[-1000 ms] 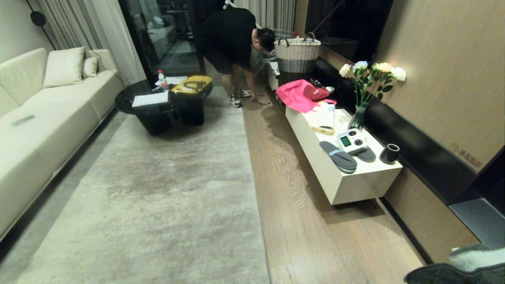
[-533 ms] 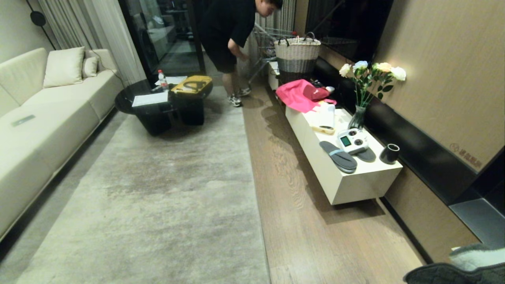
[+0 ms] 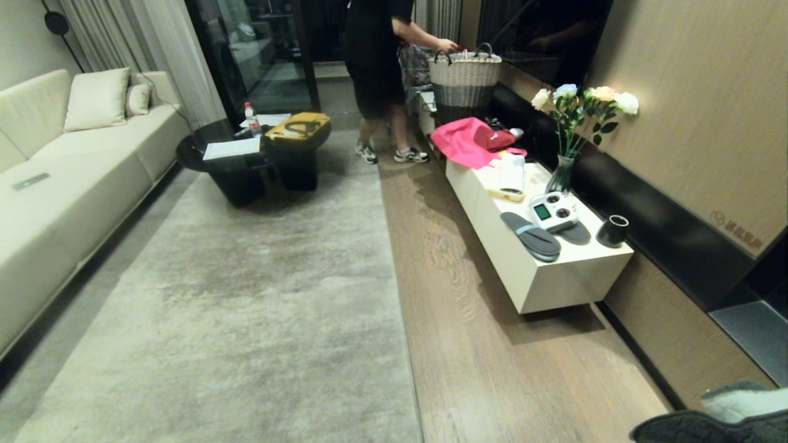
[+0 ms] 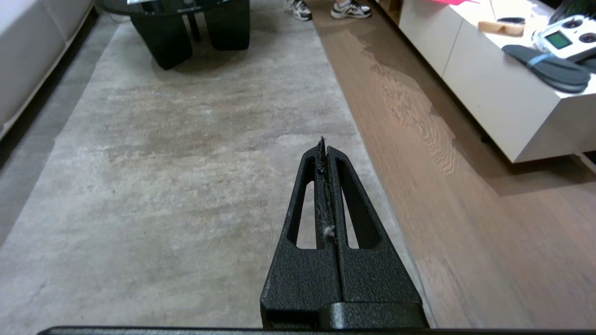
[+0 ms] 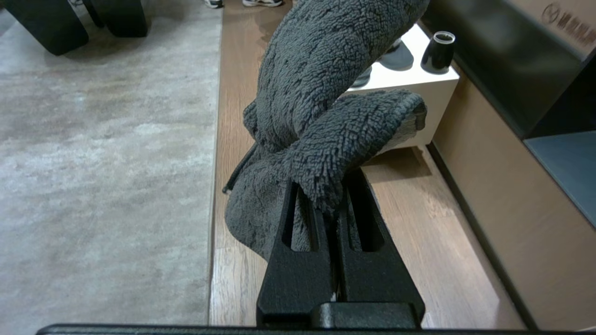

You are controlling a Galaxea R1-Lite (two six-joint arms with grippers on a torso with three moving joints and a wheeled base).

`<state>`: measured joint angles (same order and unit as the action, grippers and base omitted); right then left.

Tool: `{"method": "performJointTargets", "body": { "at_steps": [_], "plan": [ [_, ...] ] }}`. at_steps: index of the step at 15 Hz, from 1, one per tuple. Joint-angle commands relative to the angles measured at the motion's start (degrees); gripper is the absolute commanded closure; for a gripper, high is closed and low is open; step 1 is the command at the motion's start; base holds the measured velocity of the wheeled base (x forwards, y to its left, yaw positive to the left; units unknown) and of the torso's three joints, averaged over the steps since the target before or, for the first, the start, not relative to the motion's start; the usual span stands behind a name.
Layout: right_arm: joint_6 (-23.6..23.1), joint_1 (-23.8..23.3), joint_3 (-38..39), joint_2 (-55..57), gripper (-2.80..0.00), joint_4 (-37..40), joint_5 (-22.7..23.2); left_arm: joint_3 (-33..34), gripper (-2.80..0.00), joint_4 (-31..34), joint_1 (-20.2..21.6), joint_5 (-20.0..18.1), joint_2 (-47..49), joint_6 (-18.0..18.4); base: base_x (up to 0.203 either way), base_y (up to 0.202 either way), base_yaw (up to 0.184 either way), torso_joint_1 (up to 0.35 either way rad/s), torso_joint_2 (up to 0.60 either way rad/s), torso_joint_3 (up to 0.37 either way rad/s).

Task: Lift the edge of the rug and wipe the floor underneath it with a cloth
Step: Put down the rag

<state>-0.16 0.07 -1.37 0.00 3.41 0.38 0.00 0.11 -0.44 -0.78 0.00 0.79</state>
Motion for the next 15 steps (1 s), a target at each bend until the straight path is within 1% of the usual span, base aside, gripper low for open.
{"method": "performJointTargets", "body": {
  "at_steps": [1,8,15],
  "plan": [
    [-0.02,0.01,0.05,0.09,0.00,0.01,0.06,0.00,0.00,-0.02,0.00,-0.02,0.00,0.00,0.000,0.000,0.000,-0.178,0.53,0.359],
    [-0.02,0.01,0.05,0.09,0.00,0.01,0.06,0.00,0.00,-0.02,0.00,-0.02,0.00,0.00,0.000,0.000,0.000,-0.137,0.51,0.366],
    [-0.02,0.01,0.05,0.09,0.00,0.01,0.06,0.00,0.00,-0.02,0.00,-0.02,0.00,0.00,0.000,0.000,0.000,-0.062,0.47,0.394]
  ]
}}
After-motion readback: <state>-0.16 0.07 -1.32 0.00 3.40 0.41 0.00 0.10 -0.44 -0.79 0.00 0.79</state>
